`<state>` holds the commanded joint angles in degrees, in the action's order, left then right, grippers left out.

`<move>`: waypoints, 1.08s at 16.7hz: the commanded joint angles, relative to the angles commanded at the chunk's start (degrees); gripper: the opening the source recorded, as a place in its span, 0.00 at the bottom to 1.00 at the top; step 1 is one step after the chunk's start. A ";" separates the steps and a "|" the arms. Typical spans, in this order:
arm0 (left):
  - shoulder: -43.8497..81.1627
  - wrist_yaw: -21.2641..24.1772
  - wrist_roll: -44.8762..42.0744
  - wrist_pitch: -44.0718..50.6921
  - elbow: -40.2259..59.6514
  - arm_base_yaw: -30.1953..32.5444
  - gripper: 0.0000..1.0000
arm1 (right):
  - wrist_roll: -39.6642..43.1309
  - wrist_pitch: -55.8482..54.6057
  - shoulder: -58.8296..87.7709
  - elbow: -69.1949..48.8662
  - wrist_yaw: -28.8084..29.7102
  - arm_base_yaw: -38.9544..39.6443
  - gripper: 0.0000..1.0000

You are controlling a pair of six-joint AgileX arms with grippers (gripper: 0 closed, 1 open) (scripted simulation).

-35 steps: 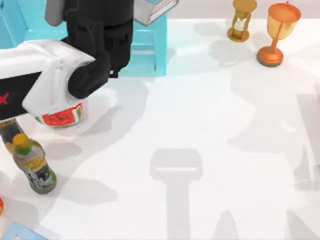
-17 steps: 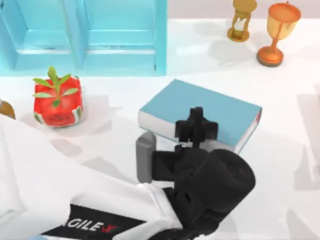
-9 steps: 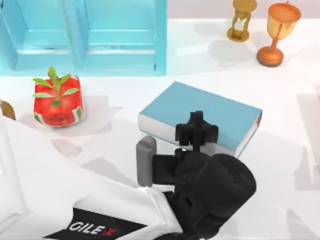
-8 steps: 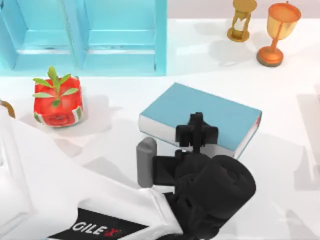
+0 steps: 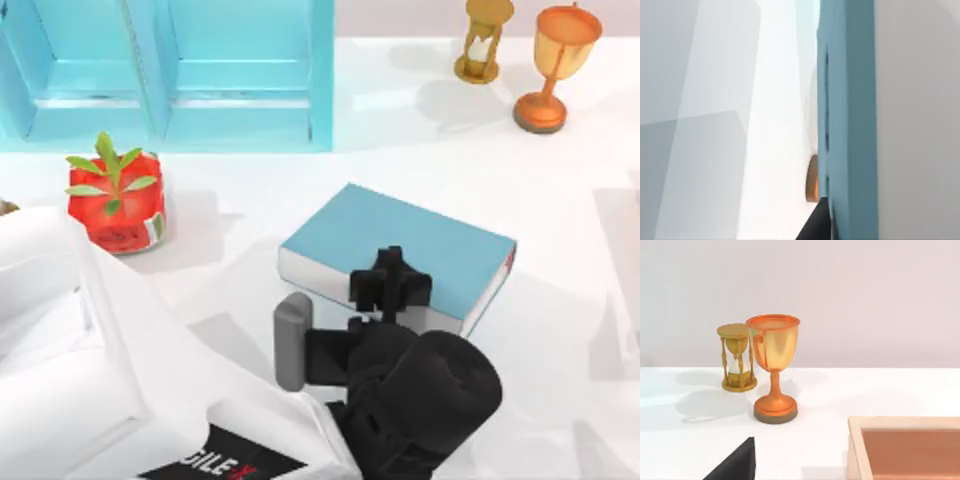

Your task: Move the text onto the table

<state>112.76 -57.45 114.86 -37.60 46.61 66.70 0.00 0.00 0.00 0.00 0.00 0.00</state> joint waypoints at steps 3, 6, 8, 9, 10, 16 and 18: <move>0.00 0.00 0.00 0.00 0.00 0.00 0.15 | 0.00 0.00 0.00 0.00 0.00 0.00 1.00; 0.00 0.00 0.00 0.00 0.00 0.00 0.38 | 0.00 0.00 0.00 0.00 0.00 0.00 1.00; 0.00 0.00 0.00 0.00 0.00 0.00 0.53 | 0.00 0.00 0.00 0.00 0.00 0.00 1.00; 0.00 0.00 0.00 0.00 0.00 0.00 0.60 | 0.00 0.00 0.00 0.00 0.00 0.00 1.00; 0.00 0.00 0.00 0.00 0.00 0.00 0.68 | 0.00 0.00 0.00 0.00 0.00 0.00 1.00; 0.00 0.00 0.00 0.00 0.00 0.00 1.00 | 0.00 0.00 0.00 0.00 0.00 0.00 1.00; 0.00 0.00 0.00 0.00 0.00 0.00 1.00 | 0.00 0.00 0.00 0.00 0.00 0.00 1.00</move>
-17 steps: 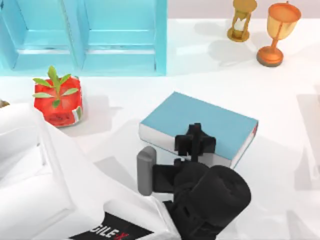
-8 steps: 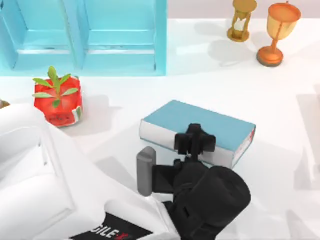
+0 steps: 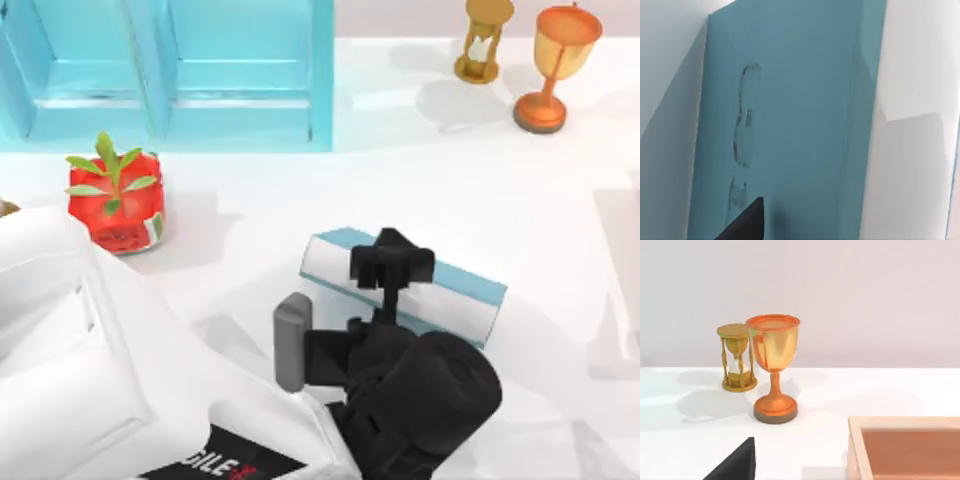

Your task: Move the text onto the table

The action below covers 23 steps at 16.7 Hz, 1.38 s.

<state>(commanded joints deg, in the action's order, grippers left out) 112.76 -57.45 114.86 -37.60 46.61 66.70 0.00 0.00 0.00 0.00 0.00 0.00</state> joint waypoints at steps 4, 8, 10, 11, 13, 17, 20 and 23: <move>0.00 0.00 0.00 0.00 0.00 0.00 1.00 | 0.00 0.00 0.00 0.00 0.00 0.00 1.00; -0.05 -0.75 1.98 1.80 0.36 0.97 1.00 | 0.00 0.00 0.00 0.00 0.00 0.00 1.00; -0.34 -2.17 6.25 5.81 1.21 2.96 1.00 | 0.00 0.00 0.00 0.00 0.00 0.00 1.00; -0.52 -3.05 9.07 8.60 1.73 4.27 1.00 | 0.00 0.00 0.00 0.00 0.00 0.00 1.00; -0.96 -5.06 15.81 15.75 2.83 7.38 1.00 | 0.00 0.00 0.00 0.00 0.00 0.00 1.00; -2.09 -9.53 31.21 33.93 4.89 14.45 1.00 | 0.00 0.00 0.00 0.00 0.00 0.00 1.00; -3.08 -12.73 42.13 47.77 6.02 19.51 1.00 | 0.00 0.00 0.00 0.00 0.00 0.00 1.00; -4.04 -15.29 50.65 58.38 6.74 23.54 1.00 | 0.00 0.00 0.00 0.00 0.00 0.00 1.00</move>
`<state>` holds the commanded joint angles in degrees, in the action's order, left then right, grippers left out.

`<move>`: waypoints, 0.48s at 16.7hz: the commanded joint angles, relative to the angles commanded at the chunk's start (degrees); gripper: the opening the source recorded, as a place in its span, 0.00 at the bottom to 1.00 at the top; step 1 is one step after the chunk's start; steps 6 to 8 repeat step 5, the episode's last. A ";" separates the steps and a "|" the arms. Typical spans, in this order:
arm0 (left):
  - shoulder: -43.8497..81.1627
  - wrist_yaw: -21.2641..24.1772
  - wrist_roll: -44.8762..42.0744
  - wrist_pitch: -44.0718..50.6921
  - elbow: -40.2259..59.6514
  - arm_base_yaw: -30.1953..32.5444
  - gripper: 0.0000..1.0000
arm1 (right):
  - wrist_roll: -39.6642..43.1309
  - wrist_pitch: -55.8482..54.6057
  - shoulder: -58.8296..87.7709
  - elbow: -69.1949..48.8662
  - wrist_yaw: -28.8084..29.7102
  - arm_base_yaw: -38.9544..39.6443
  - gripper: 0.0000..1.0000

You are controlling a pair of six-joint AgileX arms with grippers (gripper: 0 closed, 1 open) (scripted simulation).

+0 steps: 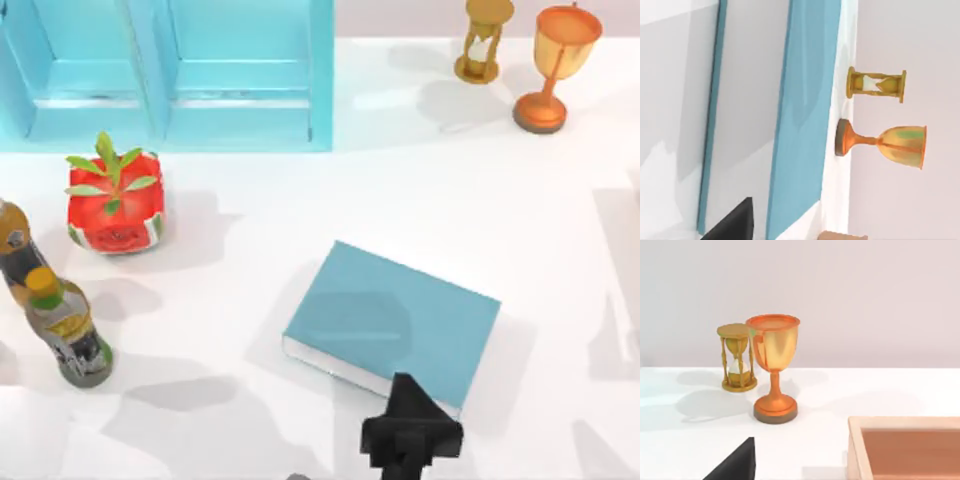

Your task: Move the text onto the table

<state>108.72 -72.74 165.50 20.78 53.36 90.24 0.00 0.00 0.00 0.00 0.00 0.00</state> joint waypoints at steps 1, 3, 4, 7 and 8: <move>-0.27 -0.64 2.11 2.43 0.15 1.00 1.00 | 0.00 0.00 0.00 0.00 0.00 0.00 1.00; -0.63 -1.46 4.80 5.34 0.33 2.28 1.00 | 0.00 0.00 0.00 0.00 0.00 0.00 1.00; -0.71 -1.64 5.36 5.92 0.37 2.55 1.00 | 0.00 0.00 0.00 0.00 0.00 0.00 1.00; -0.71 -1.65 5.39 5.96 0.37 2.56 1.00 | 0.00 0.00 0.00 0.00 0.00 0.00 1.00; -0.71 -1.65 5.39 5.96 0.37 2.56 1.00 | 0.00 0.00 0.00 0.00 0.00 0.00 1.00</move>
